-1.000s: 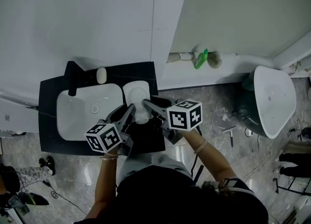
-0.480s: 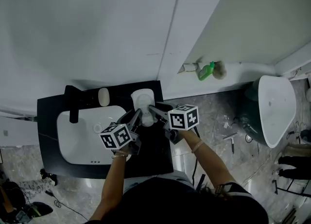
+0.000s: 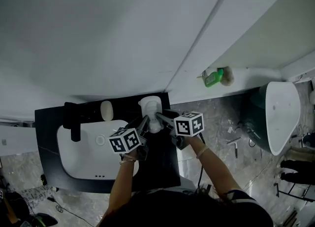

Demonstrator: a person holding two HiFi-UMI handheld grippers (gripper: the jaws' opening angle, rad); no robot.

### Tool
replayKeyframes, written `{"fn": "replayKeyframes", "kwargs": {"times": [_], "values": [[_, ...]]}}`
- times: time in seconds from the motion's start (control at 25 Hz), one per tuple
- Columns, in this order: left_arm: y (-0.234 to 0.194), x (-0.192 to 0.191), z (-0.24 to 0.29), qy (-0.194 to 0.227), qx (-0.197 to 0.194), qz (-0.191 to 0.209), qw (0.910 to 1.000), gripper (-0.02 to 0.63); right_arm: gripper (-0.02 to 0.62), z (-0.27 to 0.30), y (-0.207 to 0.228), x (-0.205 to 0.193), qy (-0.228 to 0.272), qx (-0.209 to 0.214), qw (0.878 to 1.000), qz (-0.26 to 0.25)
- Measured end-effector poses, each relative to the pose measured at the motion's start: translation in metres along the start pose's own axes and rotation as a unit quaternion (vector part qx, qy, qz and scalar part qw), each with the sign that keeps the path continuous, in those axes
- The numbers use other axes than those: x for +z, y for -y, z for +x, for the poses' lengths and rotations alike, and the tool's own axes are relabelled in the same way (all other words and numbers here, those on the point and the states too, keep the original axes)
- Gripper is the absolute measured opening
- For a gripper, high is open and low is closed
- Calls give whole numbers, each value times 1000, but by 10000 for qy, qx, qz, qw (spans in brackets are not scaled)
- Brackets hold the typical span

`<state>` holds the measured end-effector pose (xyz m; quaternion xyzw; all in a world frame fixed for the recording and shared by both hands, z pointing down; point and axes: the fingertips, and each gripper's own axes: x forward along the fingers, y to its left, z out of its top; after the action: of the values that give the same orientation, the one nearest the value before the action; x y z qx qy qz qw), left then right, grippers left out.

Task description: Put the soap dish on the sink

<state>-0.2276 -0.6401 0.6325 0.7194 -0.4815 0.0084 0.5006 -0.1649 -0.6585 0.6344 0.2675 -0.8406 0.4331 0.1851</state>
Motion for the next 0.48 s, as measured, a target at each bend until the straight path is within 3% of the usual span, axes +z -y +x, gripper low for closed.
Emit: {"fn": "replayKeyframes", "kwargs": {"times": [0.28, 0.48], "values": [[-11, -7, 2, -564, 380, -61, 9977, 110, 107, 6, -1, -3, -107, -114, 9995, -276], [-11, -8, 2, -701, 311, -132, 9970, 110, 109, 5, 0, -3, -73, -58, 9997, -209]]}}
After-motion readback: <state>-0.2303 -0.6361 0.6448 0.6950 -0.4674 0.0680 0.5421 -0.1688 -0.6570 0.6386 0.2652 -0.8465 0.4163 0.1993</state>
